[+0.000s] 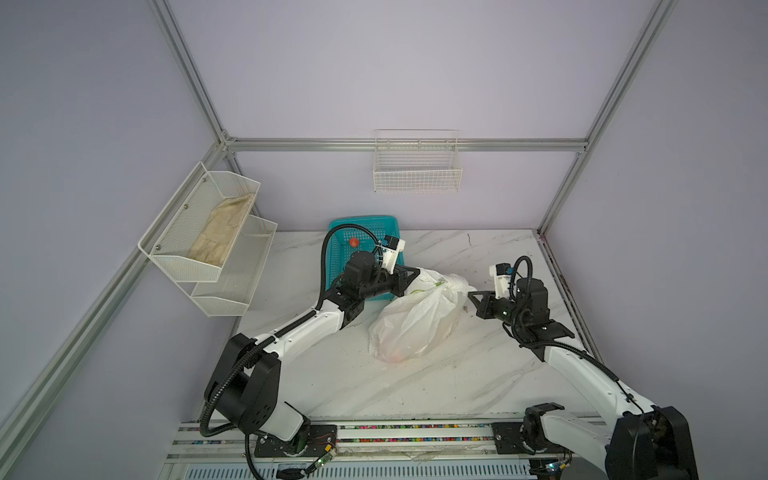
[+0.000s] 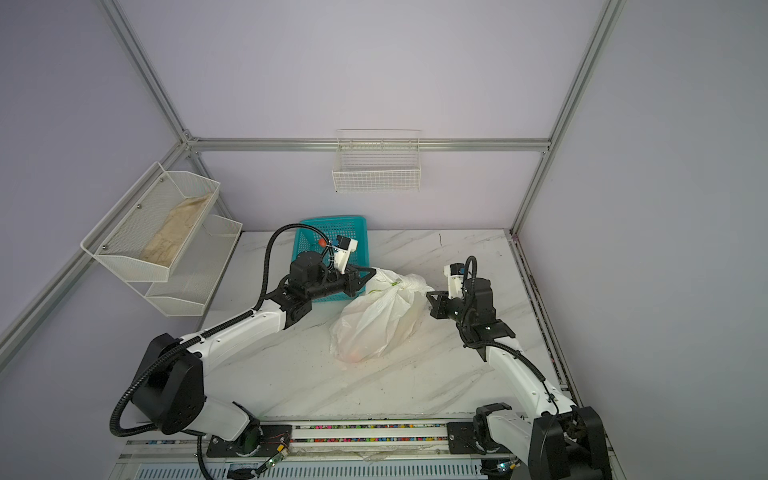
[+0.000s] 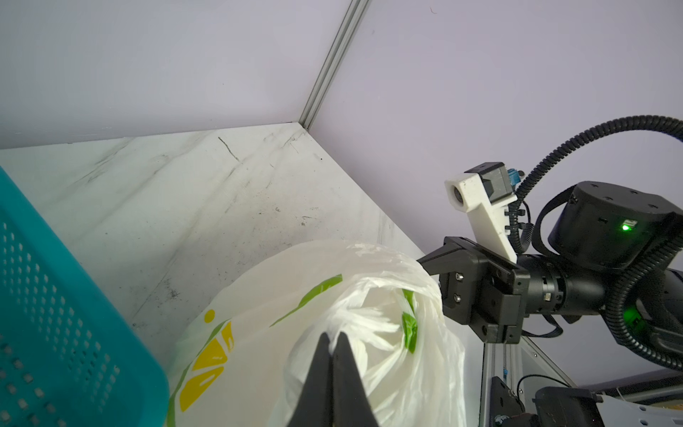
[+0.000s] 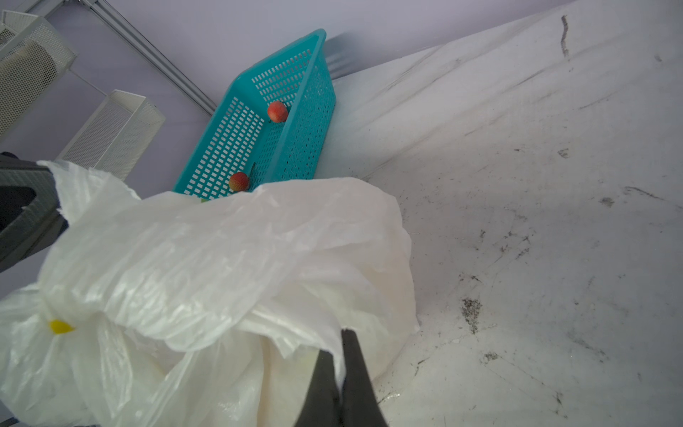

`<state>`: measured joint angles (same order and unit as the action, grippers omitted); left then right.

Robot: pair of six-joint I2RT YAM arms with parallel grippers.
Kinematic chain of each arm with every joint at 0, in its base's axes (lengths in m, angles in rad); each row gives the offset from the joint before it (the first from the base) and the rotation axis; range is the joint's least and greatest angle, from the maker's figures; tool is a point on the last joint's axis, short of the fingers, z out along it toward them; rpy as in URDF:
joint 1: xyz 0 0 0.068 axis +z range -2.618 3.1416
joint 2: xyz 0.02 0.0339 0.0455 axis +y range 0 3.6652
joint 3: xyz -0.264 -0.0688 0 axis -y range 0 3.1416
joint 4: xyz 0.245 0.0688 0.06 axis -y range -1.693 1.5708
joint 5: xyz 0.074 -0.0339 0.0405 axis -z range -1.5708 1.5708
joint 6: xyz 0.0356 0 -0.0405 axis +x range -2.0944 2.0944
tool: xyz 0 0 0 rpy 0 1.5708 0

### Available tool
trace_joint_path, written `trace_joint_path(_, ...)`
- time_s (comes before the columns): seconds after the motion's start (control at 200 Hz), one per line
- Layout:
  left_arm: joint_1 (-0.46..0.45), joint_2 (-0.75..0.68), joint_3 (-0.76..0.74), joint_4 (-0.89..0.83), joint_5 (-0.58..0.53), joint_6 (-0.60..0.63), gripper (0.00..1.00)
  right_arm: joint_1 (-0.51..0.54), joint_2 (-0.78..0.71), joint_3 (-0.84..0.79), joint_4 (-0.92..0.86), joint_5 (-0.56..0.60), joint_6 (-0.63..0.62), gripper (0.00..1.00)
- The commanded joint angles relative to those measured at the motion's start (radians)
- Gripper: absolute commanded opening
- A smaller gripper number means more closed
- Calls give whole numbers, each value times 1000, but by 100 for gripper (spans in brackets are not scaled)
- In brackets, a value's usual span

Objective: Place the fake fruits into the plastic bag and tie a complex knot

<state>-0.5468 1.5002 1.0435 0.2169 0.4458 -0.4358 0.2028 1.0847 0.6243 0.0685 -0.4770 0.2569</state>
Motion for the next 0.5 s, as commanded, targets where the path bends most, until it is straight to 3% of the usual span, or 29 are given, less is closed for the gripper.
trace_joint_path(0.0,-6,-76,48,55,-62,33,0,3,-24,12,-9,16,2,0)
trace_joint_path(0.385,-4,-176,-29,-123,-440,216,0,2,-32,-10,-105,110,31,0)
trace_joint_path(0.495,-2,-174,-31,-138,-438,242,0,3,-25,5,-122,107,-9,0)
